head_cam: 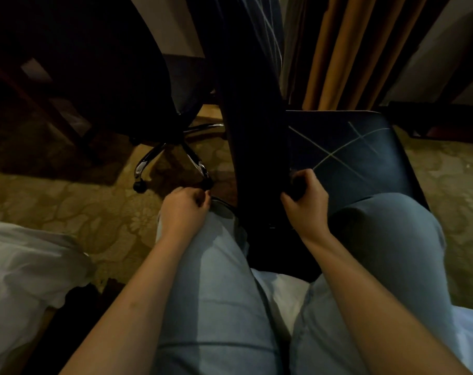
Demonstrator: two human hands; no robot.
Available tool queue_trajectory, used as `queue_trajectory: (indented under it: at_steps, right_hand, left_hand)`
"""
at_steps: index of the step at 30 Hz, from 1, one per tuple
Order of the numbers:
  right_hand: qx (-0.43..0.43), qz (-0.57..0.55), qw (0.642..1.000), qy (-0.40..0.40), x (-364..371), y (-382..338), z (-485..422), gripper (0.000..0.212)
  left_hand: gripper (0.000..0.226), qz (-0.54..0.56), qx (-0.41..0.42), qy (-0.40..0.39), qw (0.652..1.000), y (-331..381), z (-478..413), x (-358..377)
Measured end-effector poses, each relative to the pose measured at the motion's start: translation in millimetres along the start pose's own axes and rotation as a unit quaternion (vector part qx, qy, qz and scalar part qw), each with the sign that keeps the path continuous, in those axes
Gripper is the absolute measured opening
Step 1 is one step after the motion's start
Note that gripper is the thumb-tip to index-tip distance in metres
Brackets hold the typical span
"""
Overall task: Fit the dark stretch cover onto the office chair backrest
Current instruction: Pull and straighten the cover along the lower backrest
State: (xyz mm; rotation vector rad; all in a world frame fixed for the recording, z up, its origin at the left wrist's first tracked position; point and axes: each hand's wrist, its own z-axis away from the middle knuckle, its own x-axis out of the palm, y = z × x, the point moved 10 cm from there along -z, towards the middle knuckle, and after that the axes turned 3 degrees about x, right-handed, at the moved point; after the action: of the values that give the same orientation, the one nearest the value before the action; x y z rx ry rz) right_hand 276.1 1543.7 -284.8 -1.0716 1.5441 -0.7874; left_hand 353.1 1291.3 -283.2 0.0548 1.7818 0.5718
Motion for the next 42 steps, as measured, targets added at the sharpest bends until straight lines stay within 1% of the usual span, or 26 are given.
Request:
queue_trajectory:
  at_steps: [3,5,7,11,15,17,19,22,23,26,29,33,36,40,42]
  right_hand:
    - [-0.073,-0.017,0.995,0.064,-17.2,-29.9,-4.3,0.023]
    - [-0.094,-0.024,0.992,0.078,-20.1,-39.5,-7.7,0.021]
    - [-0.076,-0.033,0.994,0.076,-16.0,-33.0,-6.0,0.023]
    - [-0.012,-0.026,0.998,0.053,2.5,-2.3,5.7,0.032]
    - [0.042,0.003,0.999,-0.009,25.2,25.6,9.1,0.03]
    - [0.06,0.005,0.998,-0.017,27.4,33.3,10.3,0.028]
    - [0.034,-0.002,0.999,0.003,19.6,24.4,9.6,0.025]
    - [-0.043,-0.025,0.997,0.062,-4.8,-6.1,3.8,0.024]
    - [-0.058,-0.032,0.995,0.076,-11.9,-13.0,1.1,0.025]
    - [-0.061,-0.035,0.995,0.072,-15.0,-14.5,-3.5,0.024]
    - [-0.033,-0.032,0.997,0.065,-2.6,0.1,2.0,0.024]
    - [0.049,-0.037,0.997,0.041,22.7,26.8,12.7,0.029]
    - [0.105,-0.041,0.994,0.005,38.2,42.1,18.6,0.027]
    - [0.164,-0.049,0.983,-0.064,55.6,59.0,20.9,0.02]
    - [0.175,-0.056,0.981,-0.057,53.6,63.6,20.8,0.018]
  left_hand:
    - [0.025,0.019,-0.015,0.011,1.0,-7.5,2.5,-1.4]
    - [0.023,0.02,-0.032,0.009,0.999,-9.3,2.4,-2.7]
    - [0.024,0.006,-0.042,0.002,0.999,-8.9,1.9,-2.0]
    - [0.024,-0.006,-0.054,-0.008,0.999,-7.3,0.0,-0.1]
    - [0.024,-0.006,-0.065,-0.028,0.997,-4.1,2.0,1.1]
    - [0.025,-0.001,-0.064,-0.028,0.998,-4.1,3.0,-0.4]
    - [0.025,-0.004,-0.066,-0.027,0.997,-5.2,3.5,-2.2]
    - [0.024,-0.008,-0.067,-0.023,0.997,-6.5,2.8,-2.5]
    - [0.024,-0.005,-0.068,-0.023,0.997,-7.0,2.3,-1.7]
    - [0.024,0.008,-0.073,-0.019,0.997,-9.7,1.4,-0.5]
    - [0.024,0.004,-0.072,-0.008,0.997,-9.6,0.3,-0.7]
    - [0.025,0.008,-0.074,-0.015,0.997,-8.6,0.2,1.0]
    - [0.025,0.008,-0.067,-0.017,0.998,-8.1,0.8,1.2]
    - [0.024,-0.001,-0.063,-0.017,0.998,-7.2,1.5,1.4]
    - [0.024,0.005,-0.063,-0.018,0.998,-8.1,1.0,2.8]
